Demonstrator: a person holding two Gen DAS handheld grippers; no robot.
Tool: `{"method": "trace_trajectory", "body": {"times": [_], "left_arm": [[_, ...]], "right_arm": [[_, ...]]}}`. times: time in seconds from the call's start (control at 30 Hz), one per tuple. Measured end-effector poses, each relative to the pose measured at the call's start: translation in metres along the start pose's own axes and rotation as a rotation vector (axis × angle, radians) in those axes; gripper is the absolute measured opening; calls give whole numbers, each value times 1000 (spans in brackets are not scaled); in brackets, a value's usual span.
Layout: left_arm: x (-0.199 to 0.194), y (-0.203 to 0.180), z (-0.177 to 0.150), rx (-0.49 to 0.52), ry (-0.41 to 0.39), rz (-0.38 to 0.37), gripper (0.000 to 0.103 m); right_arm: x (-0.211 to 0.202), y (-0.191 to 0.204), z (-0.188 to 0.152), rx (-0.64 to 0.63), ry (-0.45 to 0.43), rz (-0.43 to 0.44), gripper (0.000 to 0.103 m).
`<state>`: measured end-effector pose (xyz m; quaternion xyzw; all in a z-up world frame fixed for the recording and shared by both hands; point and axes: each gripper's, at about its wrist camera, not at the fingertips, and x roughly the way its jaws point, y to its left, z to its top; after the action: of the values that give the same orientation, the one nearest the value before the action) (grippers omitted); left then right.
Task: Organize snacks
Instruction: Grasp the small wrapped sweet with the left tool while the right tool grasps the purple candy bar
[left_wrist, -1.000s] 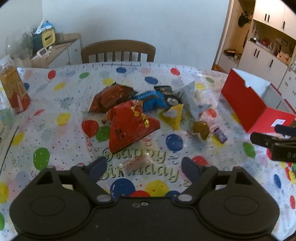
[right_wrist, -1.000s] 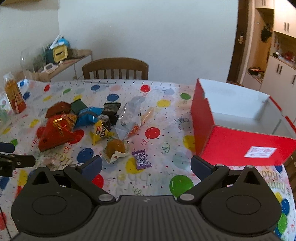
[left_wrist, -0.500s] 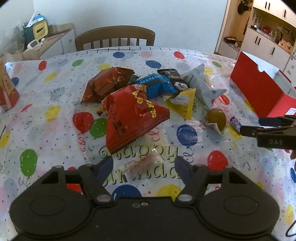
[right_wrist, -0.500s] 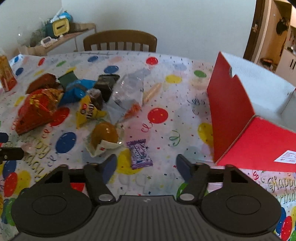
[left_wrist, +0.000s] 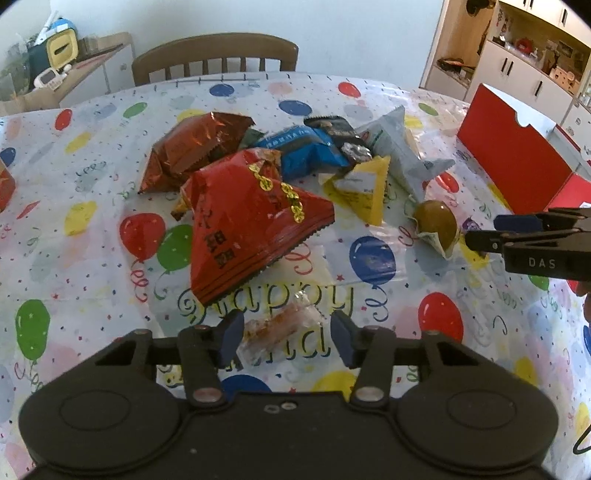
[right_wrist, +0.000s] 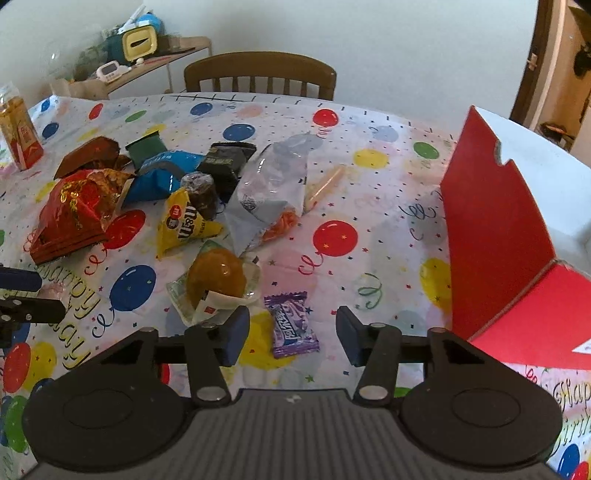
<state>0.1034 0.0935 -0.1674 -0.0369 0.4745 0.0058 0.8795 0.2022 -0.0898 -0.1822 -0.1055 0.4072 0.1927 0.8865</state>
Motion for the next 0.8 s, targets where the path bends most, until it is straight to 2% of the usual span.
{"method": "trace_trajectory", "body": {"times": [0.1, 0.2, 0.33, 0.43, 0.5, 0.7, 0.8], "left_arm": [[3, -1, 0, 4, 10, 5, 45], [4, -3, 2, 14, 14, 2, 42], [4, -3, 2, 6, 19, 4, 39], [3, -3, 1, -5, 21, 7, 28], [2, -2, 1, -13, 20, 11, 23], [0, -3, 1, -35, 18, 7, 14], [-3, -4, 0, -59, 15, -3, 13]], "right_arm": [[2, 0, -1, 7, 7, 9, 45], [4, -2, -3, 20, 15, 13, 37], [4, -5, -5, 44, 20, 15, 34], [4, -4, -6, 46, 16, 2, 33], [3, -4, -7, 52, 14, 0, 27], [-6, -4, -9, 68, 4, -15, 27], [-16, -8, -10, 99, -5, -2, 27]]}}
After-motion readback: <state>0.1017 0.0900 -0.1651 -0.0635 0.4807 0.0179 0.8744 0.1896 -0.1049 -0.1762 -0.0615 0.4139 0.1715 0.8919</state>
